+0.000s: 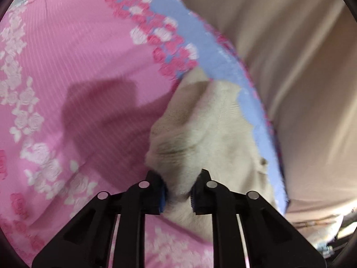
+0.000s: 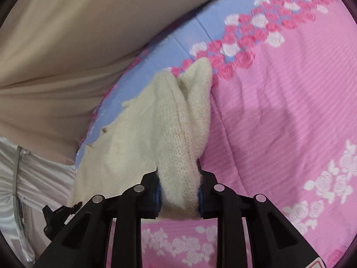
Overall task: Fold small clothes
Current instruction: 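Fold the lifted hem over toward the collar and release both tools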
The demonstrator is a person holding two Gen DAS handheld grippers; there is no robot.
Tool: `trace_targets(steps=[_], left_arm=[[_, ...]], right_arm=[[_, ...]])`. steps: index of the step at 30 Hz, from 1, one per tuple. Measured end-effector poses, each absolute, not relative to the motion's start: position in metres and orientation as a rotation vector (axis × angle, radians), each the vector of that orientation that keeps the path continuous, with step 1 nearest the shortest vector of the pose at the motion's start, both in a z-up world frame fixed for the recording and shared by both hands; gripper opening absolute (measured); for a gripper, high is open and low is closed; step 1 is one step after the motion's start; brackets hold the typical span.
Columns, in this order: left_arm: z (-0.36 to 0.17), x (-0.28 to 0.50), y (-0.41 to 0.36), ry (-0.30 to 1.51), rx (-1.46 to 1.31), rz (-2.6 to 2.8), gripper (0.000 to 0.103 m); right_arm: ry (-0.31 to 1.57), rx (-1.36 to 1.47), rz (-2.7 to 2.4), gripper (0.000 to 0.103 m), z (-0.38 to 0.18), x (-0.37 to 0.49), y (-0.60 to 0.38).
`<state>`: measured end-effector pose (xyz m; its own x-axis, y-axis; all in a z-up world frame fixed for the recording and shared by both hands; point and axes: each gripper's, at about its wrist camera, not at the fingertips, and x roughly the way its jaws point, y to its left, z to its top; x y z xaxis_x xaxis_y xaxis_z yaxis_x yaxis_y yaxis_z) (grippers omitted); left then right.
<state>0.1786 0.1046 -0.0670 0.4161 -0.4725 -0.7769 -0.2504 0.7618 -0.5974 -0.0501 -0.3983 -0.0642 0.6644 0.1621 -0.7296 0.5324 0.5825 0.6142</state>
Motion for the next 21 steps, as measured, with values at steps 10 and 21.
trace_targets(steps=[10, 21], left_arm=[[-0.071, 0.063, 0.145, 1.342, -0.702, -0.169, 0.010], [-0.056, 0.035, 0.152, 1.252, -0.497, -0.125, 0.040]], right_arm=[[1.003, 0.930, -0.359, 0.006, -0.070, -0.184, -0.390], [0.956, 0.830, -0.445, 0.065, -0.053, -0.218, -0.391]])
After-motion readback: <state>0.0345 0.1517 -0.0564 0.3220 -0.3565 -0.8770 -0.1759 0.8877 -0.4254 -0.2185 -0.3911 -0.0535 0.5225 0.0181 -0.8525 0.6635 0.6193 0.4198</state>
